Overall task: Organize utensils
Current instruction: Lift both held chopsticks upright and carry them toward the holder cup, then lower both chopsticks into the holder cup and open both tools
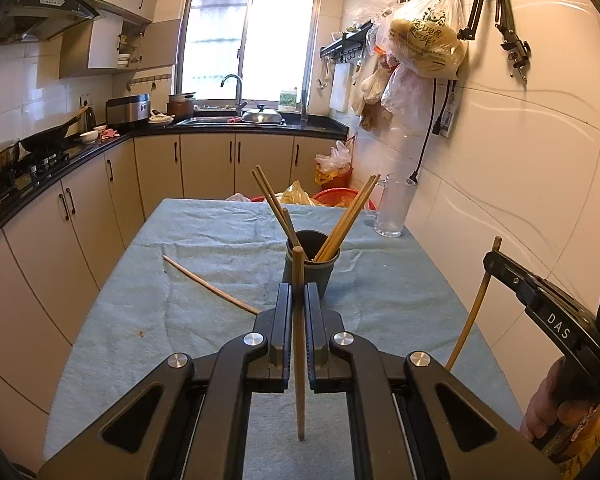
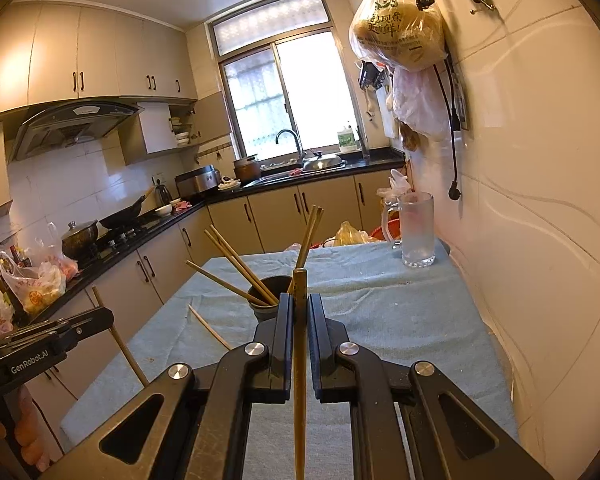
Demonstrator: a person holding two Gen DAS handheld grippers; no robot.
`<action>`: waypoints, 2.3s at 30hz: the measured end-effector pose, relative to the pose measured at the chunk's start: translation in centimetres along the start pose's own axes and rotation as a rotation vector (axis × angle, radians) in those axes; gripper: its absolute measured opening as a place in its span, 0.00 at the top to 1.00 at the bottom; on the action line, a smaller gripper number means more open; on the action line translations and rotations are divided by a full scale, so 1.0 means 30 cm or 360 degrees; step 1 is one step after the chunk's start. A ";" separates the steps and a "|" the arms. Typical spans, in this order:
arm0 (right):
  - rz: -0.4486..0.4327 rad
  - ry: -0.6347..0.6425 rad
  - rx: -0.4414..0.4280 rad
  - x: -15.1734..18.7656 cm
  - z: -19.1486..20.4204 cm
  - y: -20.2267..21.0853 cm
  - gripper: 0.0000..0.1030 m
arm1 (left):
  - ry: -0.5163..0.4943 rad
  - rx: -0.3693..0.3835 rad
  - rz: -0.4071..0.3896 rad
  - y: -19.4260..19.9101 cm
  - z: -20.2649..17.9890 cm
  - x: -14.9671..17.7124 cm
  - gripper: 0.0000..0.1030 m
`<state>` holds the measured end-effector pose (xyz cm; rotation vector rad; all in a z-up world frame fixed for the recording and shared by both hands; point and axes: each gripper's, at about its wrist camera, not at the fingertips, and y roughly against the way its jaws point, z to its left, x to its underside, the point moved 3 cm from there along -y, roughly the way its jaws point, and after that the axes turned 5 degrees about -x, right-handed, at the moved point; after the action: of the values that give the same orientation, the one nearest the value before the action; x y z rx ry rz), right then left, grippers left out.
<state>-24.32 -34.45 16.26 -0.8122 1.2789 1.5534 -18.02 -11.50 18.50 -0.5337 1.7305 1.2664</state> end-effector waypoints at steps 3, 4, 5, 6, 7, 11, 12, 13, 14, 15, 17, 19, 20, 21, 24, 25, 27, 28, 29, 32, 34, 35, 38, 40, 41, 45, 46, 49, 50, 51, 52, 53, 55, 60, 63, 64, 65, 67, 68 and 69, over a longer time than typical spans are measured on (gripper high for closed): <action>-0.0001 0.0008 -0.0003 -0.003 0.006 0.004 0.93 | -0.0007 -0.0004 -0.0008 0.009 -0.001 -0.004 0.95; -0.0001 0.0010 -0.0005 -0.004 0.010 0.005 0.93 | -0.0010 -0.0004 -0.0011 0.013 -0.001 -0.005 0.95; -0.0001 0.0012 -0.0007 -0.006 0.012 0.007 0.93 | -0.0013 -0.0006 -0.0013 0.016 -0.001 -0.006 0.95; -0.0001 0.0015 -0.0011 -0.007 0.013 0.010 0.93 | -0.0015 -0.0009 -0.0014 0.017 -0.002 -0.006 0.95; -0.0002 0.0018 -0.0012 -0.007 0.015 0.012 0.93 | -0.0017 -0.0010 -0.0014 0.019 -0.003 -0.006 0.95; -0.0006 0.0034 -0.0017 -0.012 0.024 0.018 0.93 | -0.0015 -0.0001 -0.0009 0.023 -0.005 -0.005 0.95; -0.0006 0.0036 -0.0019 -0.012 0.027 0.020 0.93 | -0.0016 0.0002 -0.0009 0.026 -0.005 -0.005 0.95; -0.0007 0.0039 -0.0019 -0.014 0.028 0.021 0.93 | -0.0017 0.0005 -0.0010 0.029 -0.004 -0.004 0.95; -0.0008 0.0042 -0.0020 -0.015 0.029 0.022 0.93 | -0.0017 0.0008 -0.0013 0.034 -0.003 -0.005 0.95; -0.0008 0.0044 -0.0020 -0.016 0.031 0.024 0.93 | -0.0017 0.0012 -0.0015 0.037 -0.002 -0.005 0.95; -0.0008 0.0043 -0.0024 -0.019 0.035 0.024 0.93 | -0.0016 0.0024 -0.0020 0.047 0.000 -0.007 0.95; -0.0009 0.0041 -0.0030 -0.025 0.040 0.025 0.93 | -0.0018 0.0037 -0.0028 0.054 0.001 -0.010 0.95; -0.0009 0.0042 -0.0032 -0.028 0.042 0.022 0.93 | -0.0021 0.0044 -0.0034 0.060 0.002 -0.013 0.95; -0.0010 0.0042 -0.0033 -0.031 0.045 0.022 0.93 | -0.0024 0.0049 -0.0042 0.065 0.003 -0.017 0.95; -0.0010 0.0041 -0.0040 -0.039 0.053 0.014 0.93 | -0.0032 0.0069 -0.0055 0.076 0.001 -0.028 0.95; -0.0008 0.0040 -0.0042 -0.042 0.056 0.009 0.93 | -0.0034 0.0078 -0.0056 0.078 0.001 -0.032 0.95; -0.0003 0.0036 -0.0050 -0.047 0.058 0.000 0.93 | -0.0040 0.0100 -0.0059 0.085 0.000 -0.044 0.95; -0.0001 0.0035 -0.0053 -0.049 0.059 -0.005 0.93 | -0.0043 0.0105 -0.0062 0.087 0.001 -0.048 0.95; 0.0000 0.0034 -0.0055 -0.052 0.060 -0.009 0.93 | -0.0046 0.0113 -0.0067 0.091 0.001 -0.054 0.95; 0.0007 0.0040 -0.0058 -0.062 0.061 -0.027 0.93 | -0.0050 0.0143 -0.0080 0.098 0.004 -0.083 0.95; 0.0012 0.0042 -0.0062 -0.072 0.062 -0.040 0.93 | -0.0057 0.0149 -0.0101 0.105 0.007 -0.108 0.95; 0.0013 0.0042 -0.0065 -0.077 0.063 -0.048 0.93 | -0.0066 0.0145 -0.0117 0.108 0.010 -0.127 0.95; 0.0013 0.0038 -0.0076 -0.096 0.061 -0.070 0.93 | -0.0082 0.0166 -0.0132 0.110 0.012 -0.176 0.95; 0.0006 0.0039 -0.0078 -0.117 0.061 -0.091 0.93 | -0.0092 0.0185 -0.0138 0.109 0.010 -0.212 0.95; 0.0003 0.0039 -0.0080 -0.126 0.062 -0.098 0.93 | -0.0100 0.0192 -0.0144 0.108 0.007 -0.233 0.95; -0.0033 0.0017 -0.0103 -0.185 0.056 -0.138 0.93 | -0.0117 0.0201 -0.0191 0.094 -0.005 -0.322 0.95; -0.0045 0.0013 -0.0107 -0.204 0.054 -0.152 0.93 | -0.0114 0.0200 -0.0206 0.086 -0.006 -0.348 0.95; -0.0081 0.0017 -0.0107 -0.261 0.053 -0.192 0.93 | -0.0108 0.0196 -0.0239 0.058 -0.014 -0.418 0.95; -0.0089 0.0018 -0.0107 -0.274 0.055 -0.201 0.93 | -0.0108 0.0194 -0.0252 0.051 -0.020 -0.440 0.95; -0.0102 0.0016 -0.0108 -0.297 0.053 -0.218 0.93 | -0.0110 0.0188 -0.0275 0.043 -0.025 -0.465 0.95; -0.0114 0.0011 -0.0114 -0.320 0.052 -0.235 0.93 | -0.0110 0.0182 -0.0297 0.034 -0.030 -0.489 0.95; -0.0121 0.0006 -0.0118 -0.335 0.051 -0.245 0.93 | -0.0106 0.0176 -0.0314 0.022 -0.035 -0.512 0.95; -0.0148 0.0000 -0.0125 -0.377 0.050 -0.279 0.93 | -0.0096 0.0169 -0.0334 -0.004 -0.042 -0.551 0.95; -0.0200 -0.0033 -0.0139 -0.456 0.042 -0.373 0.93 | -0.0065 0.0118 -0.0353 -0.116 -0.055 -0.638 0.95; -0.0206 -0.0067 -0.0146 -0.477 0.030 -0.435 0.93 | -0.0066 0.0090 -0.0319 -0.211 -0.065 -0.674 0.95; -0.0208 -0.0077 -0.0144 -0.482 0.023 -0.454 0.93 | -0.0066 0.0086 -0.0311 -0.233 -0.067 -0.681 0.95; -0.0211 -0.0094 -0.0141 -0.483 0.014 -0.482 0.93 | -0.0062 0.0079 -0.0302 -0.271 -0.070 -0.690 0.95; -0.0214 -0.0126 -0.0134 -0.483 -0.007 -0.525 0.93 | -0.0053 0.0077 -0.0281 -0.332 -0.072 -0.701 0.95; -0.0218 -0.0138 -0.0127 -0.484 -0.016 -0.542 0.93 | -0.0050 0.0084 -0.0263 -0.355 -0.071 -0.699 0.95; -0.0224 -0.0154 -0.0114 -0.483 -0.031 -0.563 0.93 | -0.0048 0.0092 -0.0236 -0.390 -0.072 -0.699 0.95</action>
<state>-3.58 -38.57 23.25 -0.8437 1.0787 1.5137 0.56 -21.25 30.35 -0.5946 1.6655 1.1118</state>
